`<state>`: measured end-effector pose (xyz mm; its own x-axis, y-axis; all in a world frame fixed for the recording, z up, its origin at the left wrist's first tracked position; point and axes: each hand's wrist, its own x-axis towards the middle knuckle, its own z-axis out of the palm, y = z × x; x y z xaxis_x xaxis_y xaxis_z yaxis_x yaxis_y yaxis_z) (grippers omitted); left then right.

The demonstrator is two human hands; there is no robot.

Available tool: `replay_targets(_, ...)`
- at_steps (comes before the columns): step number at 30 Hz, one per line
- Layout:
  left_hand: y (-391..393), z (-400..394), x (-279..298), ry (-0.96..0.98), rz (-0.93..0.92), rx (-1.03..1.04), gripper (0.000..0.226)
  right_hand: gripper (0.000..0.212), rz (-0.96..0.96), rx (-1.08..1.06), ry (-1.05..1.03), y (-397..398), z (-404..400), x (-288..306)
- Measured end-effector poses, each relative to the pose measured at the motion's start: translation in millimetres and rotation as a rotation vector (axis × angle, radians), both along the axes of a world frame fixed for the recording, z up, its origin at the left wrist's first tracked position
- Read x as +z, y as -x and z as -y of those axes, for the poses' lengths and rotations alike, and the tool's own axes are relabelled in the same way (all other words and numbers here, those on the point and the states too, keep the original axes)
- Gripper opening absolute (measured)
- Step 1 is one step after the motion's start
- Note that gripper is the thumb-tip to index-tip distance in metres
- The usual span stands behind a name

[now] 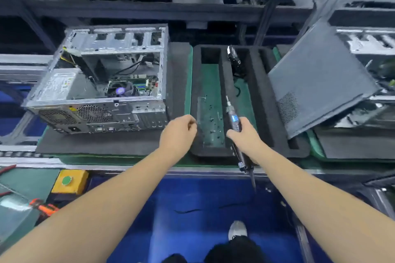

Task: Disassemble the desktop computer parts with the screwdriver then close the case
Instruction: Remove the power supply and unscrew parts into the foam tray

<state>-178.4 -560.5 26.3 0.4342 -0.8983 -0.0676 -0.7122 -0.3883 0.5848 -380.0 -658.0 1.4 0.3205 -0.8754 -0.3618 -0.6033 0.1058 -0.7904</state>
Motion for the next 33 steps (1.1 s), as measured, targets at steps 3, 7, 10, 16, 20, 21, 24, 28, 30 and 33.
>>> replay_targets(3,13.3,41.4,2.8,-0.084,-0.026,0.169,0.033,0.021,0.049,0.039,-0.050,5.2,41.4,-9.1)
replay_targets(7,23.1,80.8,0.5,-0.255,0.046,0.282,0.046,0.023,0.111,0.100,-0.117,-0.9,73.3,-18.4)
replay_targets(10,29.7,96.3,-8.0,-0.377,0.108,0.293,0.046,0.022,0.135,0.106,-0.172,-6.4,88.5,-23.5)
replay_targets(16,23.5,115.3,-18.3,-0.306,0.084,0.365,0.014,0.017,0.247,0.092,-0.323,-4.0,104.2,-31.6)
replay_targets(20,10.4,130.7,-9.0,-0.206,0.079,0.410,0.013,0.015,0.304,0.058,-0.358,0.0,103.7,-35.9)
replay_targets(21,7.7,134.4,-5.9,-0.206,0.091,0.402,0.014,0.015,0.303,0.059,-0.356,-0.4,104.1,-35.9)
replay_targets(24,2.3,142.7,0.3,-0.264,0.146,0.336,0.015,0.012,0.295,0.063,-0.348,-2.6,104.2,-35.8)
replay_targets(28,3.3,149.8,5.9,-0.341,0.254,0.220,0.011,0.012,0.300,0.046,-0.349,-3.9,103.3,-35.1)
replay_targets(30,4.8,152.1,9.0,-0.350,0.275,0.206,0.009,0.013,0.305,0.045,-0.347,-3.9,103.6,-35.3)
replay_targets(33,4.5,156.6,13.5,-0.315,0.259,0.248,0.010,0.021,0.312,0.046,-0.352,-4.4,104.3,-35.8)
